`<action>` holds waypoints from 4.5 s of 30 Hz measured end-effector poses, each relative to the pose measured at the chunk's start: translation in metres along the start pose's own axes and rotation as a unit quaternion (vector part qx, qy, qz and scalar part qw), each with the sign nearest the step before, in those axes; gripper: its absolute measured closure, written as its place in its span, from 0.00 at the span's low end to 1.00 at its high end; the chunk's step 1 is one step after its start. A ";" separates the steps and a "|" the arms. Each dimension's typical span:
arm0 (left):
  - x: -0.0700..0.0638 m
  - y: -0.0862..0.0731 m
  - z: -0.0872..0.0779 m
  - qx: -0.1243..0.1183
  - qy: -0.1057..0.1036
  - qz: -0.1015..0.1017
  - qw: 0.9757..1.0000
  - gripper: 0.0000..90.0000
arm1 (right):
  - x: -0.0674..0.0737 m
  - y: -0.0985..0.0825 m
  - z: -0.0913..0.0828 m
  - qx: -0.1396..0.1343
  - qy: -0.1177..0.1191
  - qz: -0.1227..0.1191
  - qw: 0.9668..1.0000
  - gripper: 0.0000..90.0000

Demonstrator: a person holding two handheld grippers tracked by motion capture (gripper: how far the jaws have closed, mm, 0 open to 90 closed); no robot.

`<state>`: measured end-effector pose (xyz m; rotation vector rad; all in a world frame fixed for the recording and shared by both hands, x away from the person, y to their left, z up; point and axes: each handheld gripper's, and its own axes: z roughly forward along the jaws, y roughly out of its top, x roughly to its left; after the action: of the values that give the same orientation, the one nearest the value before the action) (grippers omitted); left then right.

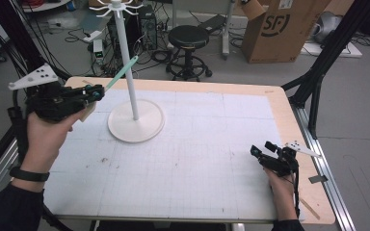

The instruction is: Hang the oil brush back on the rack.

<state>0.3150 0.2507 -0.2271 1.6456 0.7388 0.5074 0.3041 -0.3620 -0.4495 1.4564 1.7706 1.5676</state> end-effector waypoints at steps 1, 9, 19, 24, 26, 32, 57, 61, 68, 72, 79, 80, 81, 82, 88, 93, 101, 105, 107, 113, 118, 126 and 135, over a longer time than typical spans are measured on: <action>0.001 0.003 -0.004 -0.002 0.000 0.004 1.000 0.92 | 0.000 0.000 0.000 0.000 0.000 0.001 1.000 0.19; 0.009 0.022 -0.027 -0.020 0.011 0.007 1.000 0.92 | 0.000 0.000 0.000 0.000 0.000 0.003 1.000 0.19; 0.017 0.047 -0.049 -0.044 0.019 0.013 0.999 0.92 | 0.000 0.000 0.000 0.000 0.001 0.004 1.000 0.19; 0.021 0.054 -0.054 -0.049 0.027 0.015 0.998 0.92 | 0.000 0.000 0.000 0.000 0.001 0.005 1.000 0.19; 0.022 0.057 -0.055 -0.052 0.028 0.014 0.998 0.92 | 0.000 0.000 0.000 0.000 0.001 0.005 1.000 0.19; 0.025 0.060 -0.055 -0.052 0.033 0.016 0.998 0.92 | 0.000 0.000 0.000 0.000 0.001 0.005 1.000 0.19; 0.026 0.060 -0.042 -0.037 0.034 0.022 0.998 0.91 | 0.000 0.000 0.000 0.001 0.003 0.006 1.000 0.19; 0.026 0.059 -0.037 -0.035 0.038 0.023 0.998 0.92 | 0.000 0.000 0.000 0.000 0.002 0.003 1.000 0.19; 0.029 0.054 -0.026 -0.031 0.038 0.019 0.999 0.91 | 0.000 0.000 0.000 0.000 0.002 0.004 1.000 0.19; 0.031 0.052 -0.020 -0.030 0.041 0.015 0.999 0.91 | 0.001 0.000 0.000 0.002 0.002 0.006 1.000 0.19; 0.033 0.045 -0.014 -0.034 0.048 0.016 0.998 0.90 | 0.001 0.000 0.000 0.001 0.002 0.006 1.000 0.19; 0.034 0.044 -0.013 -0.034 0.047 0.015 0.998 0.90 | 0.000 0.000 0.000 0.001 0.002 0.004 1.000 0.19; 0.034 0.043 -0.013 -0.036 0.048 0.014 0.998 0.90 | 0.000 0.000 0.000 0.001 0.002 0.005 1.000 0.19; 0.034 0.042 -0.012 -0.041 0.048 0.012 0.998 0.89 | 0.000 0.000 0.000 0.001 0.002 0.005 1.000 0.19; 0.034 0.038 -0.011 -0.042 0.056 0.007 0.998 0.67 | 0.000 0.000 0.000 0.001 0.002 0.005 1.000 0.19; 0.033 0.025 -0.012 -0.039 0.057 0.004 0.998 0.55 | 0.000 0.000 0.000 0.002 0.002 0.003 1.000 0.19; 0.030 -0.009 -0.007 -0.030 0.039 0.004 0.999 0.52 | 0.000 0.000 0.000 0.001 0.000 0.001 1.000 0.19; 0.027 -0.033 -0.004 -0.021 0.024 0.002 0.999 0.47 | 0.000 0.000 0.000 0.001 0.000 0.002 1.000 0.19; 0.025 -0.046 -0.002 -0.019 0.014 0.005 1.000 0.44 | 0.000 0.000 0.000 0.001 0.000 0.001 1.000 0.19; 0.023 -0.089 0.001 -0.007 -0.005 0.006 1.000 0.35 | 0.000 0.000 0.000 0.002 0.000 -0.001 1.000 0.19; 0.026 -0.123 0.005 0.007 -0.009 0.008 1.000 0.30 | 0.000 0.000 0.000 0.003 0.001 0.000 1.000 0.19; 0.023 -0.166 0.015 0.027 -0.002 0.013 1.000 0.27 | 0.001 0.000 0.001 0.002 0.001 -0.003 1.000 0.19; 0.023 -0.191 0.021 0.033 0.005 0.001 0.999 0.27 | 0.001 0.000 0.001 0.004 0.001 -0.002 1.000 0.19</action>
<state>0.3091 0.2704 -0.4197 1.7066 0.7676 0.4973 0.3038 -0.3605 -0.4495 1.4552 1.7818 1.5622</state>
